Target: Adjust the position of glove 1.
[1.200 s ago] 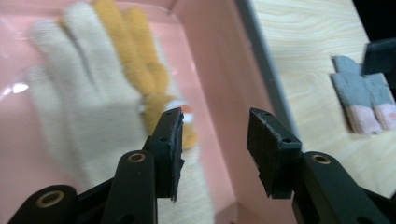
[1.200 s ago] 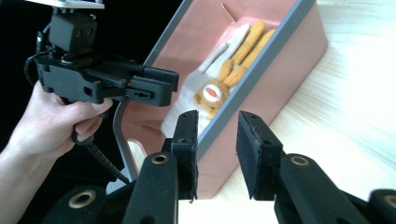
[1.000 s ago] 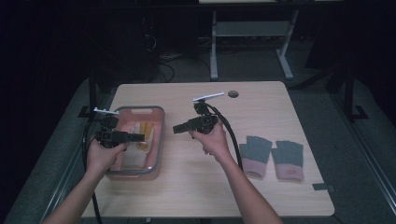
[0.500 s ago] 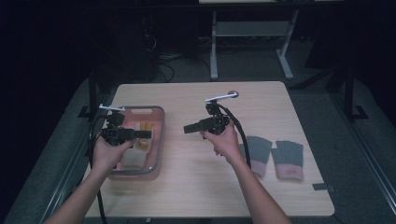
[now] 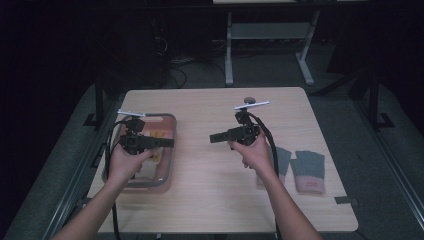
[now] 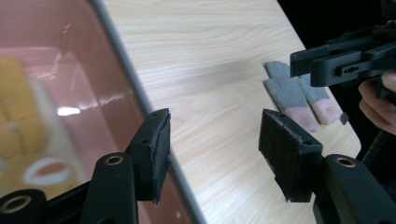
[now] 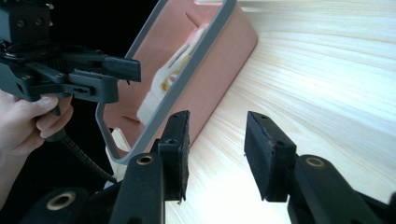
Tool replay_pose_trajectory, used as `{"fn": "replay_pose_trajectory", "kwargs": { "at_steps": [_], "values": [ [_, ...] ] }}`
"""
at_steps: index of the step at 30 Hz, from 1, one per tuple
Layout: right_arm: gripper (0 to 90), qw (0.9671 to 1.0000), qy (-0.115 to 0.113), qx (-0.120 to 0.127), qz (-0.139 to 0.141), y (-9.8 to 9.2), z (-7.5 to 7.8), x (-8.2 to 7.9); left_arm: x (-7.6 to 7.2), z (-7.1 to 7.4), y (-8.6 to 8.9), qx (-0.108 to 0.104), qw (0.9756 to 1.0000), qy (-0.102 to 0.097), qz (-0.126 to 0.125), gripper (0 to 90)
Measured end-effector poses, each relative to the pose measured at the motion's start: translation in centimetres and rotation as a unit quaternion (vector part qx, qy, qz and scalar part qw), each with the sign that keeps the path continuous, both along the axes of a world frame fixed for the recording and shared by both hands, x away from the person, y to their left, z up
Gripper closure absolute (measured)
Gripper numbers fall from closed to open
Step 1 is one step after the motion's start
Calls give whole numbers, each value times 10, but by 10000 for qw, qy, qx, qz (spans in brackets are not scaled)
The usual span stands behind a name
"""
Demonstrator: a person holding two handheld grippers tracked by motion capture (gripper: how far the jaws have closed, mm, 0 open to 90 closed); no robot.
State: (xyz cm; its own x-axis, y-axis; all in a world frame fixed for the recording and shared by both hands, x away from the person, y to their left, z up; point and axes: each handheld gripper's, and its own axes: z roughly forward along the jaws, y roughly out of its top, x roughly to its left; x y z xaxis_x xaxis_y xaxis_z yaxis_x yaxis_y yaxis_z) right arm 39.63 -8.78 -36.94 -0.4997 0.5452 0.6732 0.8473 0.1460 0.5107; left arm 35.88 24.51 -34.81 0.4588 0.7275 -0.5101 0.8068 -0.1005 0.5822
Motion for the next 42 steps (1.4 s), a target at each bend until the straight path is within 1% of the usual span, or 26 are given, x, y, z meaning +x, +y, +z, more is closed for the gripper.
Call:
{"fn": "replay_pose_trajectory", "kwargs": {
  "at_steps": [1, 4, 9, 15, 20, 27, 33, 39, 41, 42],
  "values": [
    [592, 10000, -18, -8, -18, -3, 0, -1, 0, 0, -2, -30, 10000, -8, -11, 437],
    [585, 10000, -34, -27, -47, -11, 0, -2, 0, 2, -8, -34, 9999, -63, -110, 432],
    [569, 9999, -59, -54, -93, -22, 0, -4, -1, 3, -19, -89, 9997, -124, -180, 424],
    [559, 9997, -92, -85, -196, -36, 0, -8, -2, 3, -28, -131, 9995, -145, -255, 414],
    [537, 9994, -128, -136, -306, -49, 2, -11, -3, 4, -41, -185, 9991, -139, -366, 403],
    [520, 9987, -166, -262, -406, -66, 5, -17, -5, 2, -61, -178, 9980, -223, -564, 392],
    [503, 9981, -156, -317, -506, -82, 2, -23, -8, 0, -79, -236, 9969, -223, -719, 383],
    [492, 9970, -167, -449, -605, -97, -1, -28, -10, -3, -93, -270, 9957, -222, -853, 379],
    [485, 9964, -208, -513, -637, -103, -2, -30, -10, -3, -96, -257, 9952, -265, -905, 379],
    [485, 9962, -205, -528, -660, -105, -2, -30, -10, -4, -99, -290, 9951, -280, -908, 379]
  ]
}}
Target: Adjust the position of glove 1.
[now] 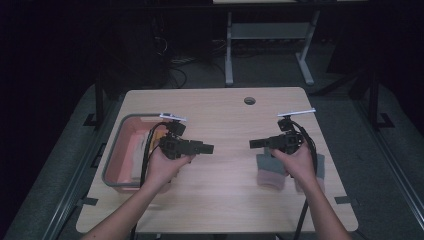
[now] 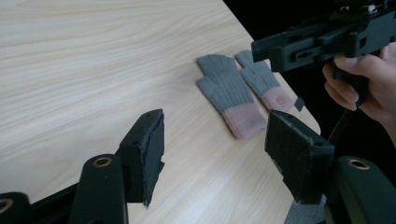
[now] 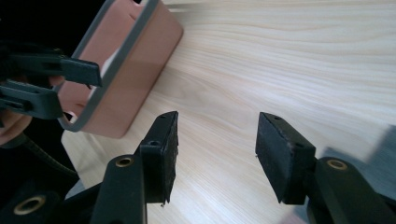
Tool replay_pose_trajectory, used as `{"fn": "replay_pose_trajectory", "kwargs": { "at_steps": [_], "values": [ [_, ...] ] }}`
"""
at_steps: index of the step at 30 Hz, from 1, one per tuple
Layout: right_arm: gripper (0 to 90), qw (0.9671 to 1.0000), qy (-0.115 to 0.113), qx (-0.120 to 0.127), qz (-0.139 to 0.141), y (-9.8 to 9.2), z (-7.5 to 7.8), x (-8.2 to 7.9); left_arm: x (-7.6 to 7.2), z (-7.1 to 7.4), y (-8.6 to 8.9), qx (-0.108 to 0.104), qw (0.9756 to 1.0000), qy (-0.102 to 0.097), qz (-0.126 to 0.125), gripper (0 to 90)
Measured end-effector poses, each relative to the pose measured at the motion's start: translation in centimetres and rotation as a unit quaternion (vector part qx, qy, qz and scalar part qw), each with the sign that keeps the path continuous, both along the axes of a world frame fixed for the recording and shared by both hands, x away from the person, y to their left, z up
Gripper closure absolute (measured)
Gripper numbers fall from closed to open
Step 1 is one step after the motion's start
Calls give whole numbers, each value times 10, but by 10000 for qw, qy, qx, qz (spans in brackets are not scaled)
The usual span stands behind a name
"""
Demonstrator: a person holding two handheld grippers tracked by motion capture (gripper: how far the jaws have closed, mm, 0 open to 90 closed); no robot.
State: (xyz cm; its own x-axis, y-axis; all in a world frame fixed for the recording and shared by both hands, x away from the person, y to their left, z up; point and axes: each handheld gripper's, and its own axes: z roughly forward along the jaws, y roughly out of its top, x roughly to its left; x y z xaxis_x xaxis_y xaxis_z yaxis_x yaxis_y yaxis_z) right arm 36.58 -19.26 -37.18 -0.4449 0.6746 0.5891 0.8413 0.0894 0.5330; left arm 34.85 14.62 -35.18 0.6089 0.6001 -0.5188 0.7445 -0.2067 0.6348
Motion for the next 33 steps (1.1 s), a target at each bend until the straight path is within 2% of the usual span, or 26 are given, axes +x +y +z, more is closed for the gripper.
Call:
{"fn": "replay_pose_trajectory", "kwargs": {
  "at_steps": [3, 16, 22, 25, 33],
  "values": [
    [484, 9999, 6, -108, -56, -8, -2, -3, 0, -1, -7, -46, 10000, 9, -58, 379],
    [445, 9994, -46, -266, -233, -33, -8, -15, -3, -8, -31, -122, 9995, 19, -307, 369],
    [448, 9982, -103, -505, -304, -49, -12, -23, -4, -10, -39, -156, 9993, 33, -348, 365],
    [461, 9969, -132, -703, -317, -57, -15, -29, -5, -12, -45, -179, 9991, 28, -387, 364],
    [488, 9951, -150, -871, -437, -75, -21, -38, -8, -16, -61, -245, 9983, 42, -532, 361]
  ]
}}
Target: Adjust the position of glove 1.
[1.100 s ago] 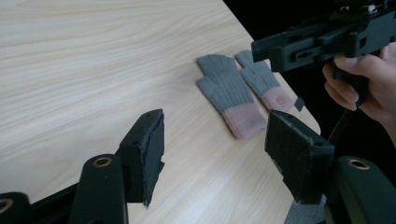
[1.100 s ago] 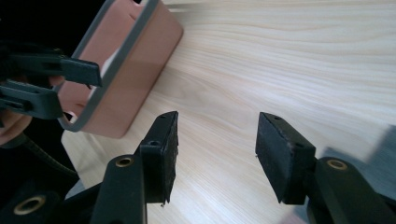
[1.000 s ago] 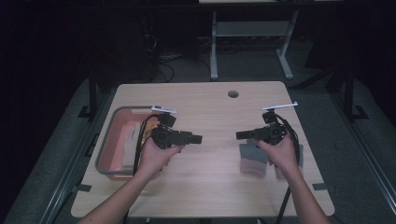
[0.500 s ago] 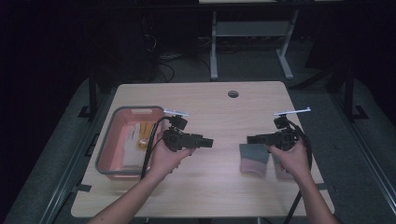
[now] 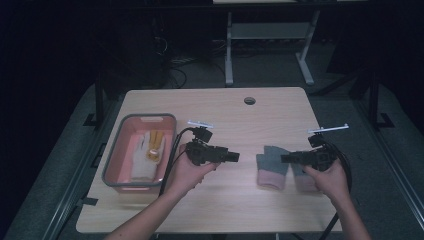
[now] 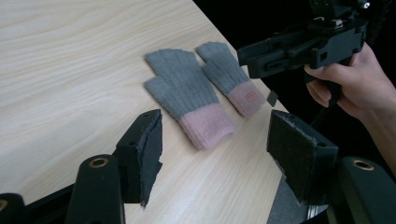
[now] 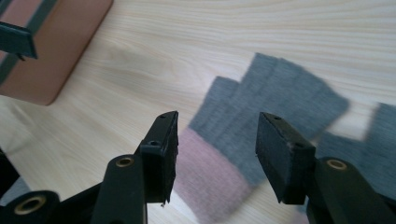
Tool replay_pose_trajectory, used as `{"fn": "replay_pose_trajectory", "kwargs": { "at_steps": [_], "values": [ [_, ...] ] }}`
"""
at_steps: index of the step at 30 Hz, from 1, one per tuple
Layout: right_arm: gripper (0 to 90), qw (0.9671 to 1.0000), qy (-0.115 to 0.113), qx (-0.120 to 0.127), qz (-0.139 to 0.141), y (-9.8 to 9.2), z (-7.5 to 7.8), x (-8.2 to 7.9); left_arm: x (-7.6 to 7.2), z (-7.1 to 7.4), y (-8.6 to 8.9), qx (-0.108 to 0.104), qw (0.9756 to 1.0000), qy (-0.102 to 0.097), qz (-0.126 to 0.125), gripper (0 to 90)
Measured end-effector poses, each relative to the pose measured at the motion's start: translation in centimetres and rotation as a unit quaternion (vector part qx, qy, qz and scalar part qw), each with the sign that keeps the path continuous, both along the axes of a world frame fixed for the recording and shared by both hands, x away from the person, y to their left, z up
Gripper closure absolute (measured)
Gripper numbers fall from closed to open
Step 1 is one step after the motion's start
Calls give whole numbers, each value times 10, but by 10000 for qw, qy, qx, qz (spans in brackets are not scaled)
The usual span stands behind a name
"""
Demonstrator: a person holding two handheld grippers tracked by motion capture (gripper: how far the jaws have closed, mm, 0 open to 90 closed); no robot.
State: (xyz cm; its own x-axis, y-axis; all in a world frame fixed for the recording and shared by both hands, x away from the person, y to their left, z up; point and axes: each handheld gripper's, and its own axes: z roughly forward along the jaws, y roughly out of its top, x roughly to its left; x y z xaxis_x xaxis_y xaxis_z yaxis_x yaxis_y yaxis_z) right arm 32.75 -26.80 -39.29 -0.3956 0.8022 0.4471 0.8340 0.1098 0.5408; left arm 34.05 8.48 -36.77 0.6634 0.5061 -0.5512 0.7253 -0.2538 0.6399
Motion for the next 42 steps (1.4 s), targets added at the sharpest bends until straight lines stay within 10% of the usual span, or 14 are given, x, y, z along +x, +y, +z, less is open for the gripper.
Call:
{"fn": "replay_pose_trajectory", "kwargs": {
  "at_steps": [23, 42],
  "values": [
    [545, 9979, 66, -492, -428, -38, -22, -17, -5, -13, -30, -11, 9996, 21, -269, 351],
    [568, 9854, 318, -1546, -645, -48, -48, -21, -9, -24, -46, 34, 9991, 48, -411, 345]
  ]
}}
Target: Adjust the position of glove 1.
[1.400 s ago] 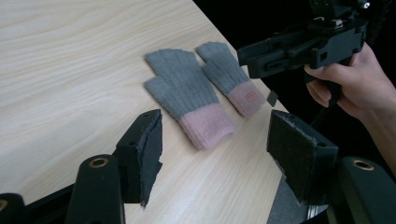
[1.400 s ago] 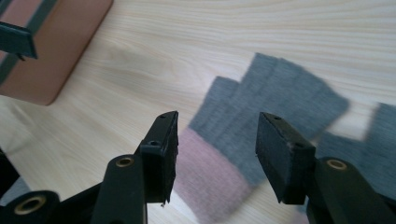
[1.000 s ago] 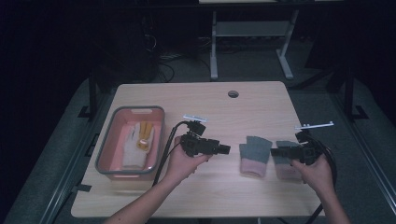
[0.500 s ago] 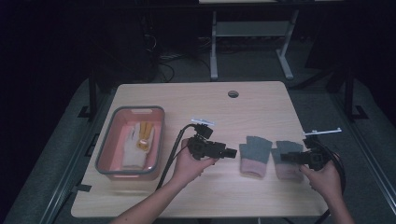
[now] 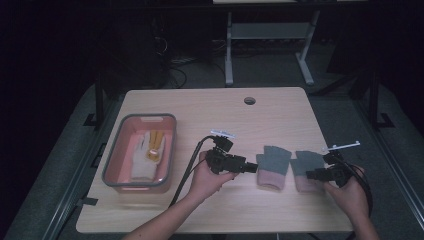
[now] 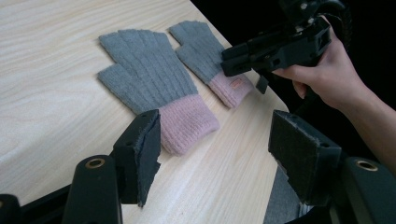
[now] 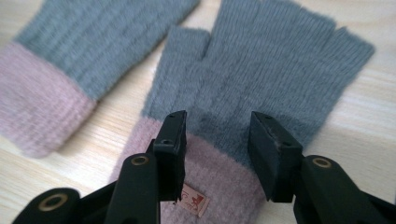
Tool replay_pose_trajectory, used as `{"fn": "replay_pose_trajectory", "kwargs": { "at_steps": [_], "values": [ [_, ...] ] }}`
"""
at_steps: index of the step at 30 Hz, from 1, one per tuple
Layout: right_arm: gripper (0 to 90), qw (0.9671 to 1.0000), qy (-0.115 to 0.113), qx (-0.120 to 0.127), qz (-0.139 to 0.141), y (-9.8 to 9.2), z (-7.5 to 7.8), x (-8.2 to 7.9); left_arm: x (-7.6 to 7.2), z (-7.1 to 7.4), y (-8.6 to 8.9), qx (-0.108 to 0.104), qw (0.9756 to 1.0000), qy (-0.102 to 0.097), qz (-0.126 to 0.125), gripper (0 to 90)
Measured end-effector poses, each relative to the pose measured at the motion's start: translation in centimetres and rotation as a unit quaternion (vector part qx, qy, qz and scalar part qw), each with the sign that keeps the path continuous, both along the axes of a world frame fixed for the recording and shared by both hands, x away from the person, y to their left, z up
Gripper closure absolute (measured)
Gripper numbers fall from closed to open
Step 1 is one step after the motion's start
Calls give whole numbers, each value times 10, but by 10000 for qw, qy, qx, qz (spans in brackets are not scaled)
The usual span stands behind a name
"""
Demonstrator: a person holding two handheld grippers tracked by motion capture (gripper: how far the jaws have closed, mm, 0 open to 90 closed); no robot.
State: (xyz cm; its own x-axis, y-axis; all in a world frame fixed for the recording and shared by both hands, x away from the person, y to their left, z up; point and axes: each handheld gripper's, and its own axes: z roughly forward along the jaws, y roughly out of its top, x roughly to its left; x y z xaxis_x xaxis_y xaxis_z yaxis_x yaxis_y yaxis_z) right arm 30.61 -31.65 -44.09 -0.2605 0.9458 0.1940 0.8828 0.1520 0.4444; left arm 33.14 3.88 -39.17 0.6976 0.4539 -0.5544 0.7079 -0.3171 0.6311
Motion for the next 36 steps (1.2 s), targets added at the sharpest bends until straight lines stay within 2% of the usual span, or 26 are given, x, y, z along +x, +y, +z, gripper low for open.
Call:
{"fn": "replay_pose_trajectory", "kwargs": {
  "at_steps": [4, 7, 18, 22, 25, 28, 36],
  "values": [
    [581, 9999, 18, -107, 15, 4, -4, 1, -1, -1, 0, 21, 10000, -2, -22, 345],
    [616, 9999, 67, -86, -57, 5, -5, 1, -2, -1, 0, -11, 10000, 8, -11, 345],
    [806, 9996, 140, -23, -237, 9, -5, 2, -3, -7, 2, 22, 10000, 40, 27, 345],
    [822, 9996, 129, -30, -247, 9, -3, 2, -2, -6, 5, 13, 10000, 29, 53, 346],
    [826, 9992, 160, 107, -356, 6, -1, 1, -1, -4, 7, -5, 10000, 32, 93, 346],
    [828, 9988, 173, 122, -436, 5, 1, 0, -1, -4, 8, 3, 9999, 26, 103, 346],
    [827, 9988, 27, 214, -442, 13, 15, -1, -1, -3, 9, 5, 10000, 4, 97, 346]
  ]
}}
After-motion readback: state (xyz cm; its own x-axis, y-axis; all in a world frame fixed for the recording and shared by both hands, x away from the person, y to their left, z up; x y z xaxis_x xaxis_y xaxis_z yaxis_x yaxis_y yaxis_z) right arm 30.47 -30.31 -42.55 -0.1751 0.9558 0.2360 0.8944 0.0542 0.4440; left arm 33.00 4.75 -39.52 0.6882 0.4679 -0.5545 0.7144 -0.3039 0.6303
